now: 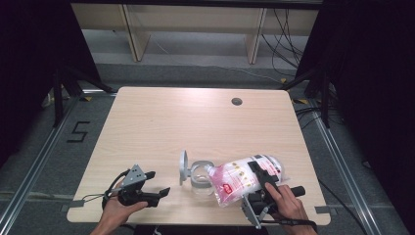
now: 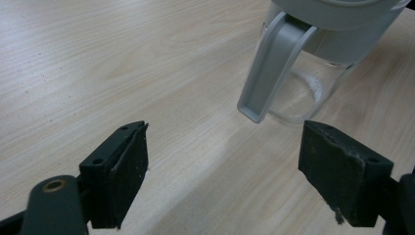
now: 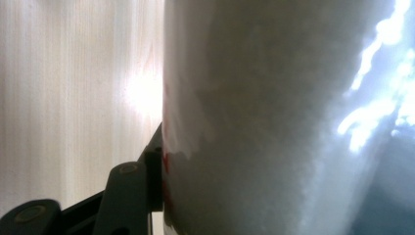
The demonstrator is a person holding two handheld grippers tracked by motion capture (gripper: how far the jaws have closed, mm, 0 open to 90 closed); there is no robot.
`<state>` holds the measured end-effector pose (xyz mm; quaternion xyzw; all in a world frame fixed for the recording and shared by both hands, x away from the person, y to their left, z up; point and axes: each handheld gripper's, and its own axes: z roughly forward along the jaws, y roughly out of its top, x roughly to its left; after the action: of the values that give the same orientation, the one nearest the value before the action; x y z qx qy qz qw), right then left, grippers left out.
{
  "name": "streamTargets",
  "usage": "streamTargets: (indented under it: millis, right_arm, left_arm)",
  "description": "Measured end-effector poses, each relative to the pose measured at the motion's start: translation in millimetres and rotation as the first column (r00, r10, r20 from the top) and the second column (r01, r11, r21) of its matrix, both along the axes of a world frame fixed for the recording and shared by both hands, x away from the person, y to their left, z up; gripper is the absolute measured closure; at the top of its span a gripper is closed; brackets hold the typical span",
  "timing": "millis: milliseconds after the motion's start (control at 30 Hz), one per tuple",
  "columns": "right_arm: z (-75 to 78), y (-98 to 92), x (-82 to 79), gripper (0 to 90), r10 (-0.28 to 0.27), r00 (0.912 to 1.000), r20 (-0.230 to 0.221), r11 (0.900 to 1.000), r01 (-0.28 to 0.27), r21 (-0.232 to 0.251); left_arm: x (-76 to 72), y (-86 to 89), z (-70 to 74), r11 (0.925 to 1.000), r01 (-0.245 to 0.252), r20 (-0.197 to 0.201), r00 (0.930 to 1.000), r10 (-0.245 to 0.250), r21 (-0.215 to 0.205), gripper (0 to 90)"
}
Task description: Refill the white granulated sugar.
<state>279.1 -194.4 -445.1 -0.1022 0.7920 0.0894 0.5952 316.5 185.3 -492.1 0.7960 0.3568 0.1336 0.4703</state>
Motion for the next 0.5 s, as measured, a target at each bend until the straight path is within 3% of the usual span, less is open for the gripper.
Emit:
streamTargets:
  millis: [33,67,100,167,200,300,333,367,400,467,500]
  right_arm:
    - [0.0,0.0,0.0,48.8,0.000,1.0000,0.000,1.000,0.000,0.000]
    - [-4.8,-0.5,-2.6,48.8,-0.044,0.9987,-0.026,0.998,0.045,0.048]
    - [-2.3,1.4,-1.9,48.9,-0.020,0.9997,0.014,1.000,0.020,-0.020]
    - [-2.9,1.8,-1.3,48.9,-0.010,0.9998,0.019,0.999,0.010,-0.033]
    - [-2.0,3.5,-2.1,48.9,-0.015,0.9995,0.029,0.998,0.017,-0.063]
    - [-3.6,4.0,-2.6,49.0,-0.020,0.9992,0.036,0.997,0.023,-0.071]
    - [-2.8,6.8,1.0,49.0,0.042,0.9965,0.072,0.989,-0.031,-0.143]
    - [-2.8,6.8,1.0,49.0,0.042,0.9965,0.072,0.989,-0.031,-0.143]
    - [-5.6,6.9,-1.7,49.1,-0.007,0.9989,0.047,0.991,0.013,-0.133]
    - [-6.3,7.6,-1.3,49.2,0.000,0.9982,0.059,0.992,0.008,-0.126]
    - [-3.4,9.1,0.1,49.3,0.029,0.9970,0.072,0.987,-0.017,-0.161]
  left_arm:
    - [0.0,0.0,0.0,1.0000,0.000,0.000,1.0000,0.000,0.000,18.3]
    - [0.0,0.1,0.1,1.0000,0.000,0.001,1.0000,0.000,0.000,18.3]
    - [0.1,0.3,0.3,1.0000,0.000,0.002,1.0000,0.000,-0.001,18.3]
    - [0.3,0.1,-0.1,1.0000,-0.001,0.000,1.0000,0.001,-0.003,18.3]
    - [0.2,-0.1,-0.5,1.0000,-0.001,-0.002,1.0000,0.001,-0.001,18.3]
    - [0.1,-0.1,-0.3,1.0000,0.000,-0.001,1.0000,0.000,0.003,18.3]
    - [0.0,-1.3,-1.0,0.9999,-0.004,0.002,1.0000,0.004,-0.013,18.3]
    - [0.0,-1.3,-1.0,0.9999,-0.004,0.002,1.0000,0.004,-0.013,18.3]
    - [0.3,0.1,-0.5,1.0000,0.001,0.001,1.0000,-0.001,0.006,18.3]
    - [0.4,-0.2,-0.6,1.0000,-0.001,-0.001,1.0000,0.001,0.004,18.3]
    - [0.4,-0.4,-0.9,1.0000,0.000,0.003,1.0000,0.000,-0.002,18.3]
